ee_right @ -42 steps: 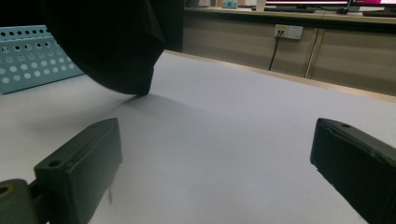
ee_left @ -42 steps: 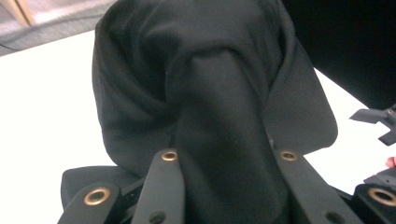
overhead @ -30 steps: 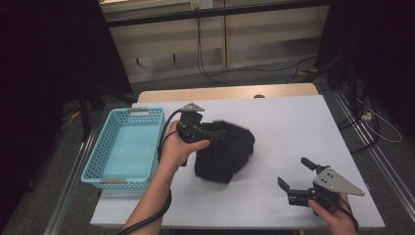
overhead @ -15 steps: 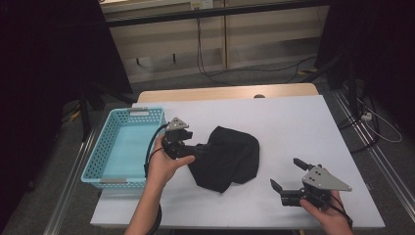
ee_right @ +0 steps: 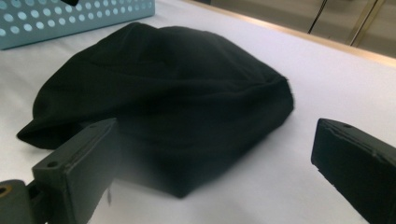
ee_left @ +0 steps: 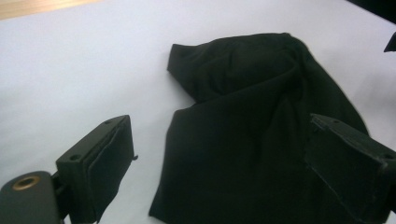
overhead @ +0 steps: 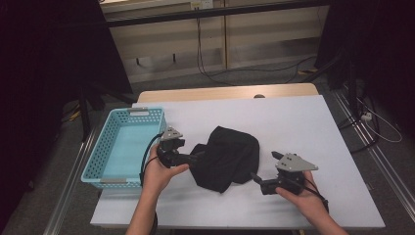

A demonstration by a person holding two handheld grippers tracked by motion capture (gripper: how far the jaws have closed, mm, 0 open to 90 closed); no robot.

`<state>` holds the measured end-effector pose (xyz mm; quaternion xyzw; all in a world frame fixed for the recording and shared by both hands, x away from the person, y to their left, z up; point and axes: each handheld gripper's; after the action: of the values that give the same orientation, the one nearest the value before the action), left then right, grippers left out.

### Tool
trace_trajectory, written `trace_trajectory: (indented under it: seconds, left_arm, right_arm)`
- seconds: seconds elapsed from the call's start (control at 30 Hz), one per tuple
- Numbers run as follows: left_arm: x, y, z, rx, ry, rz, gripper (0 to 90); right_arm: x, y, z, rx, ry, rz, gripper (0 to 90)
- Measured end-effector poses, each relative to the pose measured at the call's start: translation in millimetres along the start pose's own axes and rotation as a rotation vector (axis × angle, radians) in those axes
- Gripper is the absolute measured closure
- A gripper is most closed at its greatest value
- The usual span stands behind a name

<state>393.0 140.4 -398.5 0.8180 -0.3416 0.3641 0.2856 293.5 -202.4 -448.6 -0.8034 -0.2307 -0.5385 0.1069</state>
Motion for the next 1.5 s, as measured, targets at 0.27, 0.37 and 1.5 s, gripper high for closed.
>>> trace_trajectory:
  seconds: [0.27, 0.37, 1.5]
  left_arm:
    - [-4.6, 2.4, 1.9, -0.010, 0.003, -0.010, 8.2]
    - [-7.1, -0.8, -0.8, -0.001, -0.004, -0.018, 7.9]
    - [-11.1, 3.3, 1.5, 0.014, 0.006, -0.021, 10.7]
  right_arm:
    - [6.0, -12.9, 23.5, 0.016, -0.059, -0.030, 2.0]
    - [7.8, -14.8, 29.9, 0.044, -0.082, -0.021, 1.7]
    - [20.4, 25.7, 32.1, 0.114, -0.172, 0.052, 90.0]
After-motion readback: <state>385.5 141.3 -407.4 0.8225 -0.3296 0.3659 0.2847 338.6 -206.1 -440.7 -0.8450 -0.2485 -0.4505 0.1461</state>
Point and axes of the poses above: each handheld gripper's, and its own axes: z roughly forward along the jaws, x roughly out of its top, y roughly to its right, and after that the axes turned 7 degrees about -x, right-handed
